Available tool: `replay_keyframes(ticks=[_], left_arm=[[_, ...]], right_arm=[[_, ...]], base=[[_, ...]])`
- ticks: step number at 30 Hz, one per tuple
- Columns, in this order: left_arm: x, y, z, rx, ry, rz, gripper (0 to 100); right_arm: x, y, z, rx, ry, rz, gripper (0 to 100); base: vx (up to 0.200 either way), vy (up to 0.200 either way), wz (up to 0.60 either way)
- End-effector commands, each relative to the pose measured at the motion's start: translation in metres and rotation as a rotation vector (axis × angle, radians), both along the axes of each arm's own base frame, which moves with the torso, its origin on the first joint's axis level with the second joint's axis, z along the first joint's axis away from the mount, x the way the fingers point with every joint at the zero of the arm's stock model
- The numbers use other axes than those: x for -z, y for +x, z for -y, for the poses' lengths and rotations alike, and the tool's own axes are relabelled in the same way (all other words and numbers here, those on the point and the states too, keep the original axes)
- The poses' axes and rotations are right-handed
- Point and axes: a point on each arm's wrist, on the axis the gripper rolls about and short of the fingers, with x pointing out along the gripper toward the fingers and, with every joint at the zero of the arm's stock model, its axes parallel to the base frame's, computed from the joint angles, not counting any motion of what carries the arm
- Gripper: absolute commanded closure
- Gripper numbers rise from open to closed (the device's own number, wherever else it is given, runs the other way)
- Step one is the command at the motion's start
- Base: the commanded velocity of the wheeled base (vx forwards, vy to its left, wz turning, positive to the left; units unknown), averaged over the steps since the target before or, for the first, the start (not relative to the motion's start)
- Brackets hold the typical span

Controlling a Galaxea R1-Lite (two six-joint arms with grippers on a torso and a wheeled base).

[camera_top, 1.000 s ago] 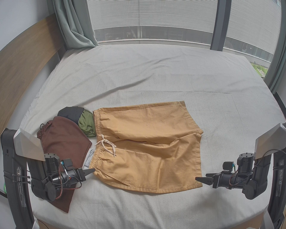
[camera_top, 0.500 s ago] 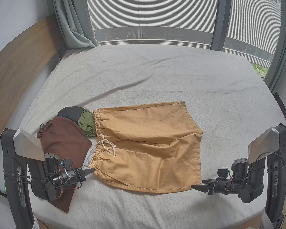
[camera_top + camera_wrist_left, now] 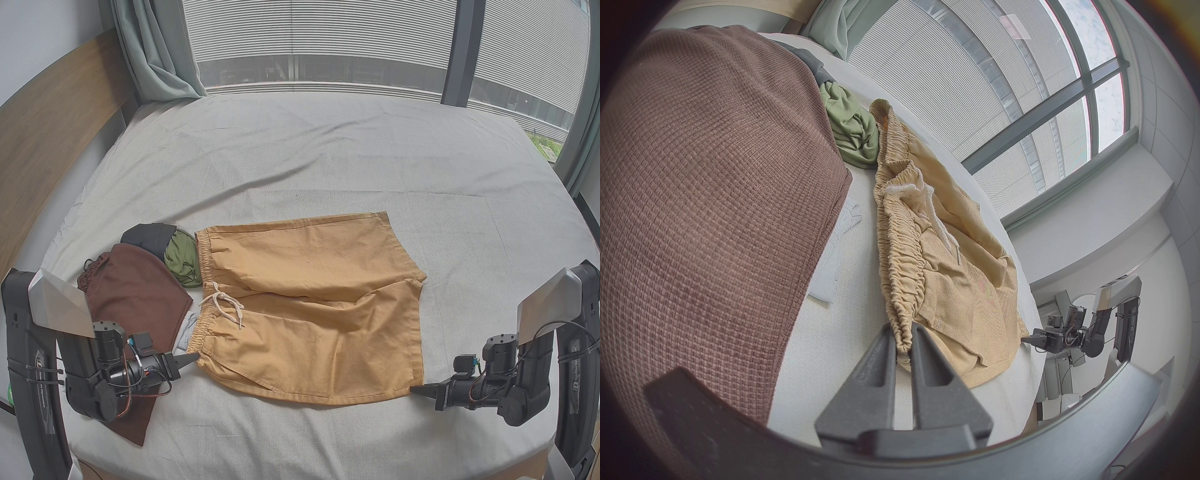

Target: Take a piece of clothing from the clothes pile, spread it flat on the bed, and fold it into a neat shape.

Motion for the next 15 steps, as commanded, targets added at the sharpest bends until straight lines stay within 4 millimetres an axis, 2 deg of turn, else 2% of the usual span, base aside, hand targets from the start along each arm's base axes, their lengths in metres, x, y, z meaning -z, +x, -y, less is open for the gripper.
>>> replay_keyframes(ticks=[1,6,11,15], left_arm=[[0.000,0.000,0.000,0.000,0.000,0.000,100],[-0.001,-0.005,0.000,0.001,-0.001,-0.013,100],[-0.010,-0.021,-0.005,0.033,-0.013,-0.024,100],[-0.011,-0.033,-0.012,0.085,-0.012,-0.022,100]], right_arm=[[-0.001,0.000,0.001,0.005,0.000,0.004,100],[-0.003,-0.005,0.003,0.007,-0.002,-0.009,100],[-0.017,-0.020,0.006,0.008,-0.012,-0.016,100],[-0.021,-0.025,0.007,0.002,-0.020,-0.009,100]], base=[[0.000,0.000,0.00],[0.000,0.000,0.00],[0.000,0.000,0.00],[0.000,0.000,0.00]])
